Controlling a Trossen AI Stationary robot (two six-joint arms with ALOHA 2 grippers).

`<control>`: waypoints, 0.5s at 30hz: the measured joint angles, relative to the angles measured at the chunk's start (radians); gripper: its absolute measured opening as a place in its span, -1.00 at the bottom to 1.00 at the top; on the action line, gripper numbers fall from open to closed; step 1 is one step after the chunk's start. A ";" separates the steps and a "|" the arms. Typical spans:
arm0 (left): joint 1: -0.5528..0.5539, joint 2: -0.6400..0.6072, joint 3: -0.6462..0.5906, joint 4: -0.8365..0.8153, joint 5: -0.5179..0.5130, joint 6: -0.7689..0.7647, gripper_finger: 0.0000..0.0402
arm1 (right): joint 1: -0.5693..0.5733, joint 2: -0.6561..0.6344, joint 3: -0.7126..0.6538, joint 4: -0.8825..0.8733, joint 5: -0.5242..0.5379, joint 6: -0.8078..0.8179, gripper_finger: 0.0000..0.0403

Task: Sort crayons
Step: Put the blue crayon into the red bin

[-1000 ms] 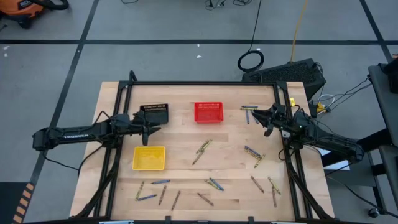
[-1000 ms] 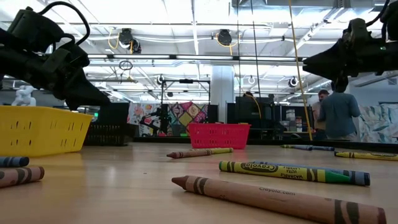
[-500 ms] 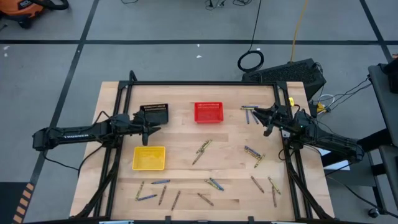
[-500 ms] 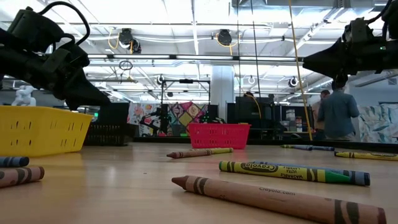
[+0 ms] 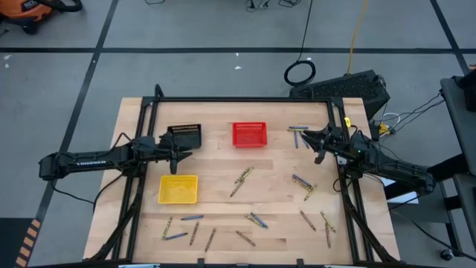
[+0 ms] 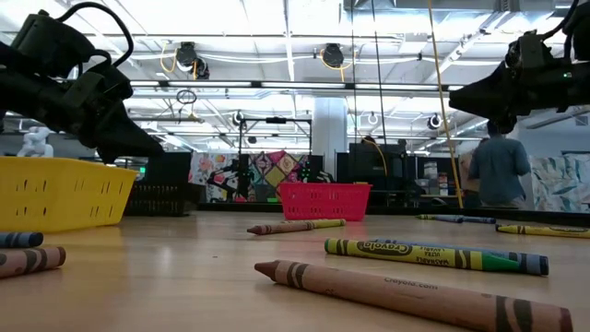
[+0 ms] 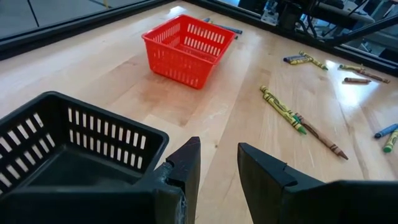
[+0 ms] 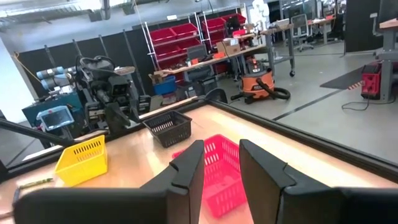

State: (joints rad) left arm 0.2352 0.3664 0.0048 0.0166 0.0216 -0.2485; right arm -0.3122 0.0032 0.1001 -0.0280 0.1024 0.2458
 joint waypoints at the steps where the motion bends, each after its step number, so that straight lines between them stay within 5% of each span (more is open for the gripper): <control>1: 0.000 0.000 0.000 0.000 0.000 0.000 -0.44 | 0.000 0.000 0.000 0.001 0.000 -0.003 -0.56; 15: 0.000 0.000 0.000 0.026 -0.026 0.021 -0.44 | 0.000 0.000 0.000 0.001 0.080 0.006 -0.54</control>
State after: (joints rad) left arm 0.2348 0.3664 0.0048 0.0430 -0.0040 -0.2280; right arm -0.3126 0.0032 0.1005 -0.0273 0.1826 0.2520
